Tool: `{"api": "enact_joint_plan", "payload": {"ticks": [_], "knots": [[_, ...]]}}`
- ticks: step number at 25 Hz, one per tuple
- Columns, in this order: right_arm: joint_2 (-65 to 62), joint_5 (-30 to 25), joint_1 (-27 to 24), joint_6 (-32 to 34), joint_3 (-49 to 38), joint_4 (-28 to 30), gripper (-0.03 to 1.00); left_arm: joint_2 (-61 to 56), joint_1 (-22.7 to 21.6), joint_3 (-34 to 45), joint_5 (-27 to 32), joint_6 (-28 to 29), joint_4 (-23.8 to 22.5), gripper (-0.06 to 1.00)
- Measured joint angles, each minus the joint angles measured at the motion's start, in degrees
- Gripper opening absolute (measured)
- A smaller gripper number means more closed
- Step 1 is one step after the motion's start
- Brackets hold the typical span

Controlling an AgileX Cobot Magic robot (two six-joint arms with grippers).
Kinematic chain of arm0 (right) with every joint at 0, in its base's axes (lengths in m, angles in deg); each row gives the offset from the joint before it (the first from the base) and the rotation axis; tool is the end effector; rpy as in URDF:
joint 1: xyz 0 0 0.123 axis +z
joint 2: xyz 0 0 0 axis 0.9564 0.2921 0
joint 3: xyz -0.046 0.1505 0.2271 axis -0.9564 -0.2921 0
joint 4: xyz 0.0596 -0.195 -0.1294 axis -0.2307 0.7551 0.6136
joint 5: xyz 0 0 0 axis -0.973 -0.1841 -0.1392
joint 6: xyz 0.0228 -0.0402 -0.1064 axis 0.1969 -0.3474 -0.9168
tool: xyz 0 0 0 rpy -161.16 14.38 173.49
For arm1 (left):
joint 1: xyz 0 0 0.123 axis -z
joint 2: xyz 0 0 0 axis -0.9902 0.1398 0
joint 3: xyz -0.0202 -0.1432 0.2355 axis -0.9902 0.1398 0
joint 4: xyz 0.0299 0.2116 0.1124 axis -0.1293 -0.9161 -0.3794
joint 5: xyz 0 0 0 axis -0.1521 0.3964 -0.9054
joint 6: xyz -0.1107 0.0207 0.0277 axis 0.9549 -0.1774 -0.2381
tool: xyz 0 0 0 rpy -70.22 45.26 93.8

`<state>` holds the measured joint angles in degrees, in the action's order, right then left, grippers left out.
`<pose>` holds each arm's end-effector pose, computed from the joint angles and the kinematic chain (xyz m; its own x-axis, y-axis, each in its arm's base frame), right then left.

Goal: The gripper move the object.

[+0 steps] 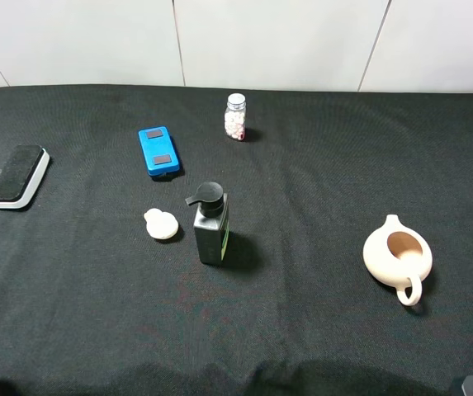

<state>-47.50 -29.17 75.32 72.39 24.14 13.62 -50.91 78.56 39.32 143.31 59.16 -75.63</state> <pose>0.0186 -0.0053 0.2644 -0.4197 -0.0407 -0.9067 -0.0032 0.9991 -0.0434 0.0164 -0.0035 0.2598 -0.4499 0.1098 -0.8863 0.0361 0.9938 0.1048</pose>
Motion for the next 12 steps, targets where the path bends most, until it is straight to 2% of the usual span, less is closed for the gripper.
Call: {"api": "enact_joint_plan", "payload": {"ticks": [12], "knots": [[0.00,0.00,0.00,0.00,0.00,-0.01,0.69,0.00,0.00,0.00,0.00,0.00,0.00,0.99]]}}
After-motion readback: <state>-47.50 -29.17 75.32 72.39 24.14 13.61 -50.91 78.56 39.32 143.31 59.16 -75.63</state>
